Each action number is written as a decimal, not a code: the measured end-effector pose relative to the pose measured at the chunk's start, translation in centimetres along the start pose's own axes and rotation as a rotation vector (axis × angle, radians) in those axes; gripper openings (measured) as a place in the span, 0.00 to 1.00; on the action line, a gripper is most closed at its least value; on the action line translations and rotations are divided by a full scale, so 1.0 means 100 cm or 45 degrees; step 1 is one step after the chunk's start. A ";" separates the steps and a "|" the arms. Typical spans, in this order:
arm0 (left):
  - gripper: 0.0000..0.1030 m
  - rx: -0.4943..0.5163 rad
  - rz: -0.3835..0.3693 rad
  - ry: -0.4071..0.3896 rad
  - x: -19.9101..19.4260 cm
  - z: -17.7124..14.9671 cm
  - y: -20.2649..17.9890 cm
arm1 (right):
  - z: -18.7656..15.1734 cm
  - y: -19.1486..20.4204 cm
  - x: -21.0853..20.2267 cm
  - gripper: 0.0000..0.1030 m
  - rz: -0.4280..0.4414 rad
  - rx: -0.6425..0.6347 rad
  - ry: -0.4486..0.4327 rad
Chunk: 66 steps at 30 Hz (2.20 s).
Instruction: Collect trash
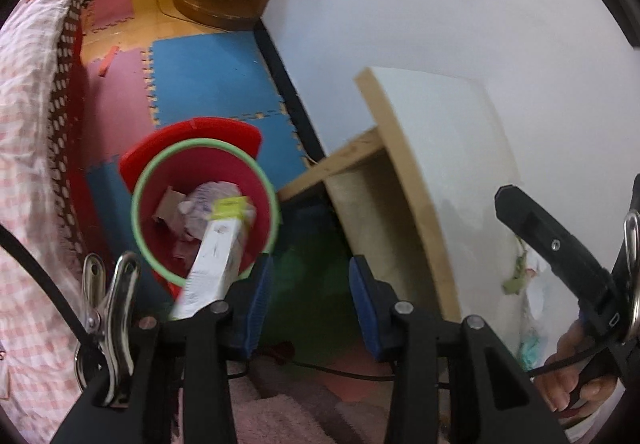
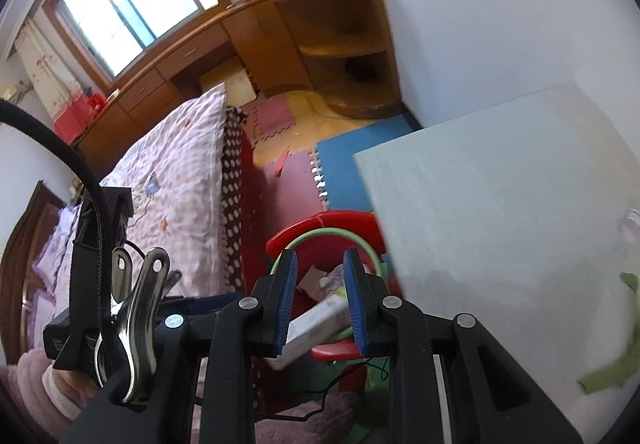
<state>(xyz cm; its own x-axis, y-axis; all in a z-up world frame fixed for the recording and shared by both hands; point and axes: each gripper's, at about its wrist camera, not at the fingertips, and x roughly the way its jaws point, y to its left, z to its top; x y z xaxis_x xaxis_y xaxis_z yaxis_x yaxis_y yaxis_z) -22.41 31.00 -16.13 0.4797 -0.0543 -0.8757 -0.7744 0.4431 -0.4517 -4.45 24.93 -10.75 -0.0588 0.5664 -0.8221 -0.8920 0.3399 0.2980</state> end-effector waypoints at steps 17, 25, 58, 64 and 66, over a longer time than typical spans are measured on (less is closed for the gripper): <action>0.39 0.036 0.055 0.018 -0.005 0.024 0.029 | 0.006 0.016 0.026 0.26 0.012 0.037 0.027; 0.40 0.047 0.078 0.042 0.004 0.020 0.034 | 0.004 0.017 0.032 0.26 0.010 0.052 0.058; 0.43 0.147 0.295 0.351 0.227 -0.007 0.060 | -0.039 -0.024 0.025 0.26 -0.144 0.234 0.079; 0.37 0.147 0.349 0.371 0.260 -0.005 0.068 | -0.043 -0.028 0.018 0.26 -0.162 0.277 0.064; 0.35 0.141 0.349 0.385 0.271 -0.005 0.071 | -0.045 -0.032 0.016 0.26 -0.174 0.293 0.065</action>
<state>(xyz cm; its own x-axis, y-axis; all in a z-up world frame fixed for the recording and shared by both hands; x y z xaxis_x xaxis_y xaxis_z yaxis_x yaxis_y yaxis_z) -15.09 32.26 -43.16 0.1068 -0.1741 -0.9789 -0.7996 0.5702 -0.1887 -3.74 21.34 -15.17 0.0272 0.4670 -0.8838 -0.7685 0.5752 0.2803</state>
